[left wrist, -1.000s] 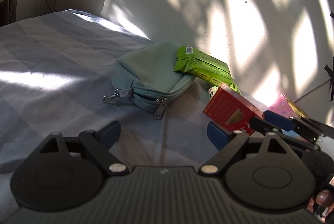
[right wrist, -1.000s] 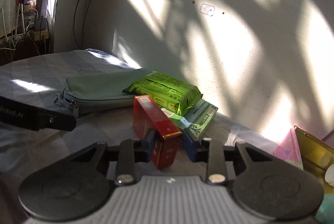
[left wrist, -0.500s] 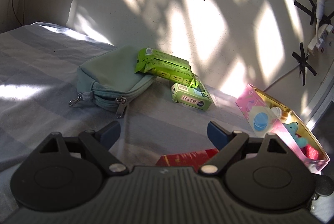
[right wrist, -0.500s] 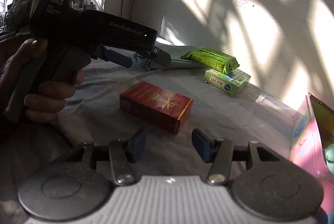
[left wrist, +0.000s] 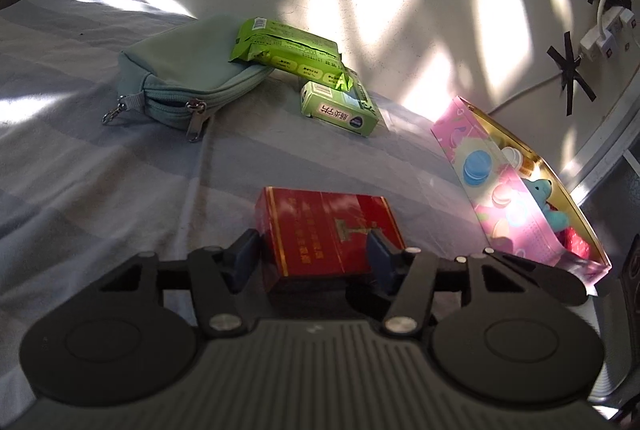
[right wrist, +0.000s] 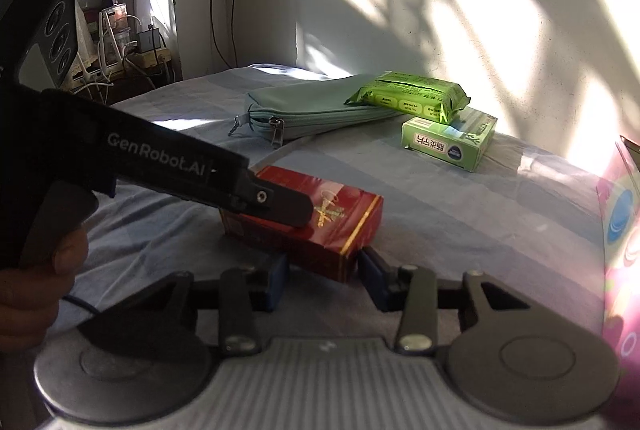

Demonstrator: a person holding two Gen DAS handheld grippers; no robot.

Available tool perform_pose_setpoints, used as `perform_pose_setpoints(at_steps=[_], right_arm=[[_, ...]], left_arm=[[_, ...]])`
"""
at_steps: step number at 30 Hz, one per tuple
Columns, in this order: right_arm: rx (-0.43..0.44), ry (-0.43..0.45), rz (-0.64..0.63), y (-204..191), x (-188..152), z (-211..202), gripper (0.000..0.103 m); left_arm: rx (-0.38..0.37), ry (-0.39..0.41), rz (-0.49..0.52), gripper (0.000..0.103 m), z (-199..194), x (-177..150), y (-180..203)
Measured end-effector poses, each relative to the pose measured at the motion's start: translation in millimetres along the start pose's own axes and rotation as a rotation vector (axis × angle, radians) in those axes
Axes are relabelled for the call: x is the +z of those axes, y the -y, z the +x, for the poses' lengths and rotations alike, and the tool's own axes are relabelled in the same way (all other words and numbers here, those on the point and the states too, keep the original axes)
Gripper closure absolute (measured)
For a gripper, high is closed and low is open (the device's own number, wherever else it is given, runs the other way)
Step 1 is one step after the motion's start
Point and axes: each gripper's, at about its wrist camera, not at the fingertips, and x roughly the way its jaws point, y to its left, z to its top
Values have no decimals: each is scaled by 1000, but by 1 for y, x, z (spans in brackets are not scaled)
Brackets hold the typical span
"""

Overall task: Organize objects
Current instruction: 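Grasp the red box with the right tool, then lower the red box into the tin and open the right tool, then withdraw the right tool from the tin toward the green wet-wipe pack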

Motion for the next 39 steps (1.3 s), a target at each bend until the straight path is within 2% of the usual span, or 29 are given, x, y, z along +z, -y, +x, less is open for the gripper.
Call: perform_pose_setpoints(at_steps=[6,10,14,18,20,21,23,25,30,36,39], right_arm=[[-129,165,19,19,-5,-54,63],[-270,260,67,52,-13,-100,60],[-417,301,126,92,-30,-134,60],[-499,311,224,137,-49,-151,59],[-532,315,261,156,-57,-149,57],[-570,313,276,163,-59,-145,51],[-602,317,330,176,-66,-142,49],[-562,340,393,185,-76,-147,49],[-559,369,408,186,-83,-156,49],[-566,398,446,179,-86,-168,49],[-556,424,473,170,-88,-179,49]], left_arm=[[-128,59,87,43,-14,16,54],[-223,54,201,43,2,23,121],[-296,35,317,42,32,20,188],[-326,15,406,41,66,13,241],[-274,33,464,35,80,8,261],[-212,42,492,32,88,5,269],[-164,28,496,32,95,4,271],[-170,24,477,31,92,4,265],[-53,93,488,31,69,2,257],[73,104,506,30,49,-13,241],[104,115,525,30,38,-23,229]])
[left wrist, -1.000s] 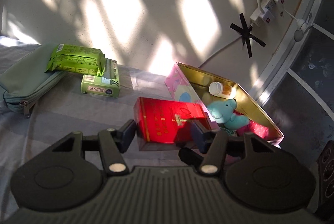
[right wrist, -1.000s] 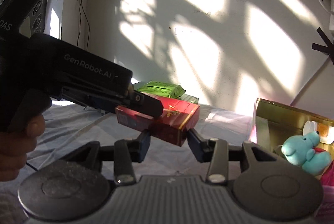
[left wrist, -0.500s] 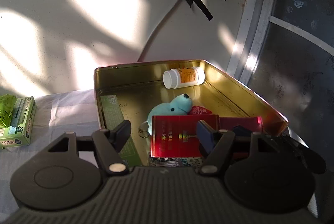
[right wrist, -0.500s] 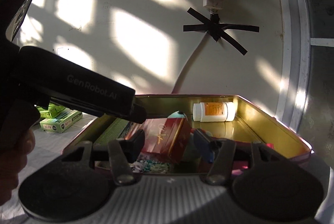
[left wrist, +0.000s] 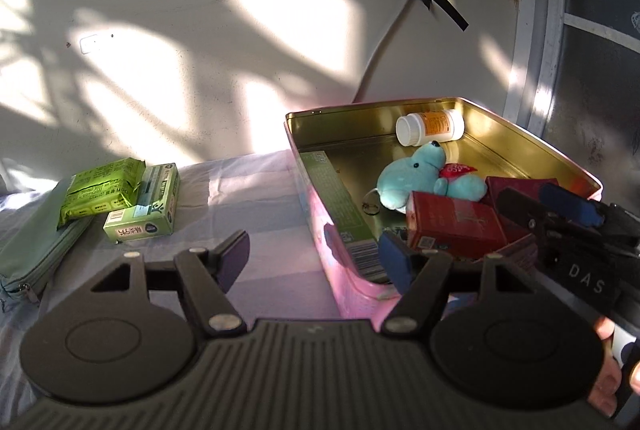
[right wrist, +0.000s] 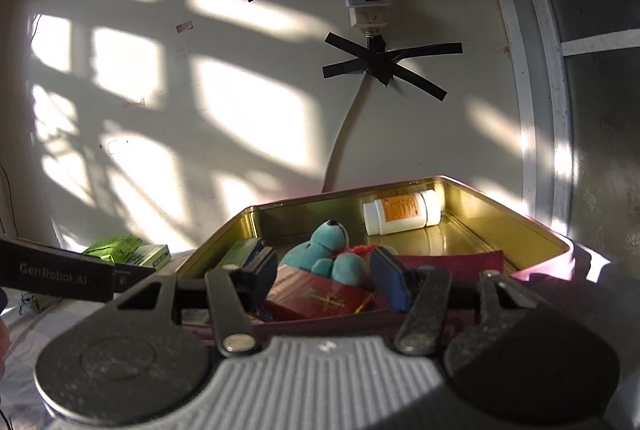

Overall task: Organize objects
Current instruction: 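Withdraw the right tool from the tin toward the green wet-wipe pack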

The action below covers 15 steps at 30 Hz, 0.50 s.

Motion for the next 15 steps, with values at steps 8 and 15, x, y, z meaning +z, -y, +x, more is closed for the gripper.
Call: perform_pose_setpoints(at_steps=[8,15], right_arm=[[44,-36,73,-15,-13,-37,49],[76,-89,63,-42,-24,-40,49]], left_arm=[[80,14,2,25,-20,-28,-29],[130,-21,-28,25,-20,-54,-56]])
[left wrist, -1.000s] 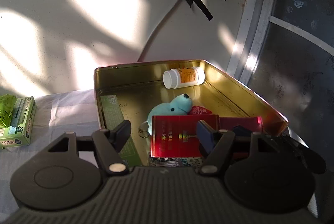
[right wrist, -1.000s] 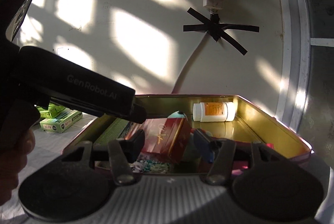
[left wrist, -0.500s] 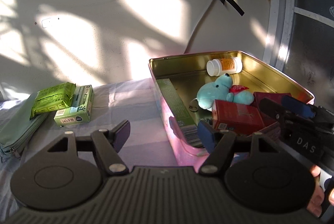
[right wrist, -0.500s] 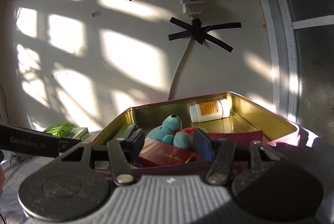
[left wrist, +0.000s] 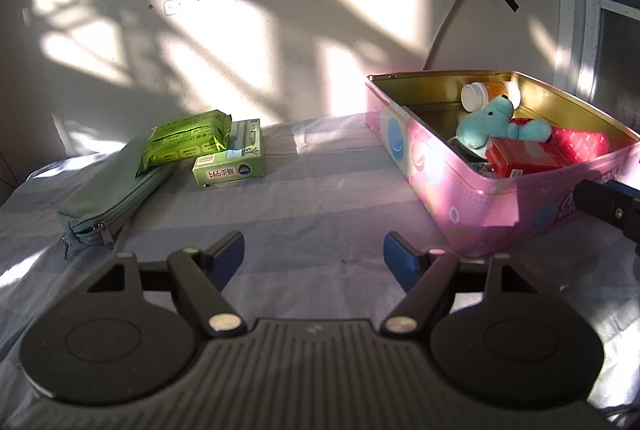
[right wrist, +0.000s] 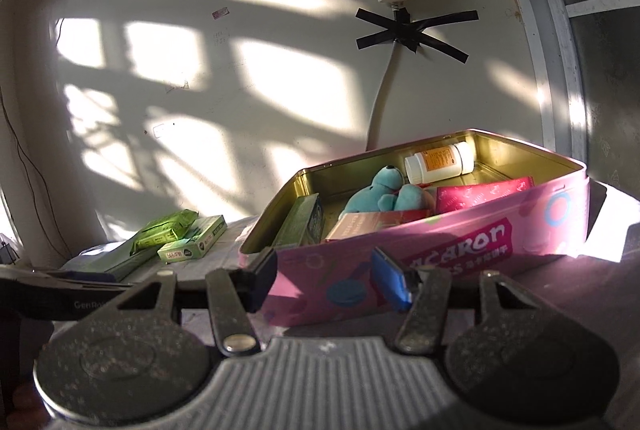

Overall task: Organize objects
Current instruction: 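Withdraw the right tool from the tin toward the green wet-wipe pack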

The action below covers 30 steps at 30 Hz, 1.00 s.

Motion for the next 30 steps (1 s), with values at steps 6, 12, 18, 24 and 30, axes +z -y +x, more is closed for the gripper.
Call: perform_pose_setpoints(at_steps=[6,12,18,24,30], right_arm=[[-3,-9,-28,-23,-13,2,49],[-1,-42,-67,-41,-25,8,49],[-6,-63,-81,-49,-33,13,48],[-16,-78,-41,-42,-34,17,44],[-12,-67,-7,-37,-34,16,44]], left_arm=[[43,-3,-23,24,4,-14,-21],[43,5,-36,22,9,-27,-33],[13,24,-42,22,11,-33,-37],[-12,45,-37,21,10,-36,-36],[-31,73,-62,20,8,-37,-40]])
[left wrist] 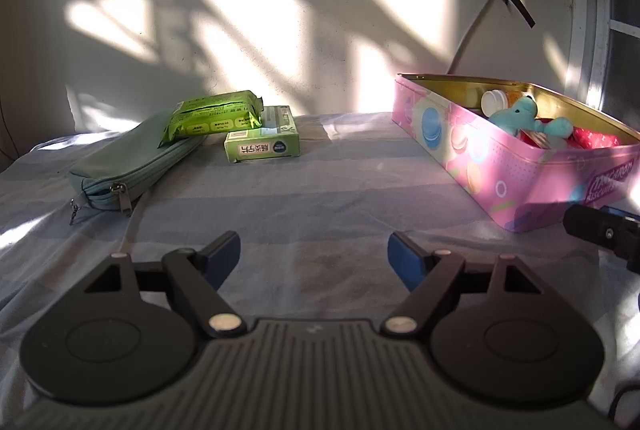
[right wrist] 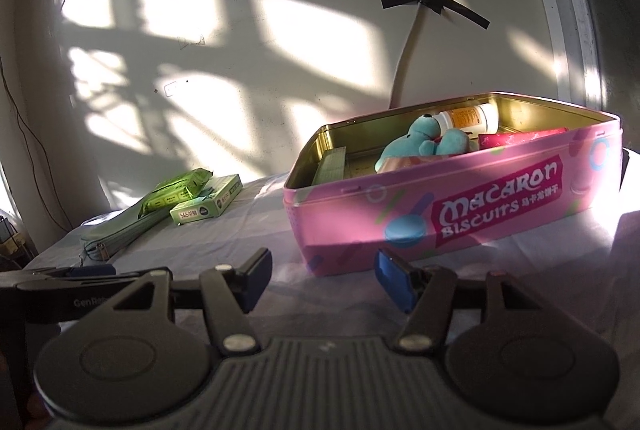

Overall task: Organize objects
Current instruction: 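Withdraw the right tool from the tin toward the green wet-wipe pack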

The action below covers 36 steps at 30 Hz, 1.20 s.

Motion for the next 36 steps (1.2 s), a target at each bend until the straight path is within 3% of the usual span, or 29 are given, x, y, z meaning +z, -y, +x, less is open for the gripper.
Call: perform_pose_setpoints(at_steps=[27,33,36], right_arm=[[-18,19,-21,-5,-1,-3,40],[0,4,-98,-20,6,-3,40],[55,7,-168,-38,20,-1,40]], left_arm=[[-17,35,21,19,-5,-1,2],[-24,10,-6,19,-6,7,-11],[36,48,4,16,-9,18,-33]])
